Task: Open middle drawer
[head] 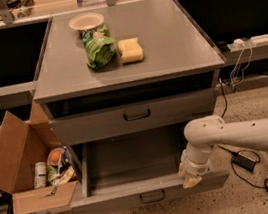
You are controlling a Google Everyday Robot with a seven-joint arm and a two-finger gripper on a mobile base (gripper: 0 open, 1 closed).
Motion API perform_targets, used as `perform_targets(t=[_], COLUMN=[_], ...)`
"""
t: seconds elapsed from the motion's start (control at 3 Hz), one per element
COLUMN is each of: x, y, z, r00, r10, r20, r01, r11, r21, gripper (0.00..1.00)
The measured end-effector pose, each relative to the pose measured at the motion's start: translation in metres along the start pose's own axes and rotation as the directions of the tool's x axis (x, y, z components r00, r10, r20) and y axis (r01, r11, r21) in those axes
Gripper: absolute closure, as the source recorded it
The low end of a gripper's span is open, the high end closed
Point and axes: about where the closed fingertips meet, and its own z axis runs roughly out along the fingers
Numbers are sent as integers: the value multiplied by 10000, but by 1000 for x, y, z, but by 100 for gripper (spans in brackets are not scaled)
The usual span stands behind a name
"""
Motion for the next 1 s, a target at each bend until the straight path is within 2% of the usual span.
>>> perform_targets(t=[0.33,1.0], x=[-9,-9], y=[23,21], z=[5,4], r00=[9999,9999], r10=[-16,-16], r20=[128,128], r01=[18,18], r11=[9998,9998], r21=[-189,-190], gripper=[85,38])
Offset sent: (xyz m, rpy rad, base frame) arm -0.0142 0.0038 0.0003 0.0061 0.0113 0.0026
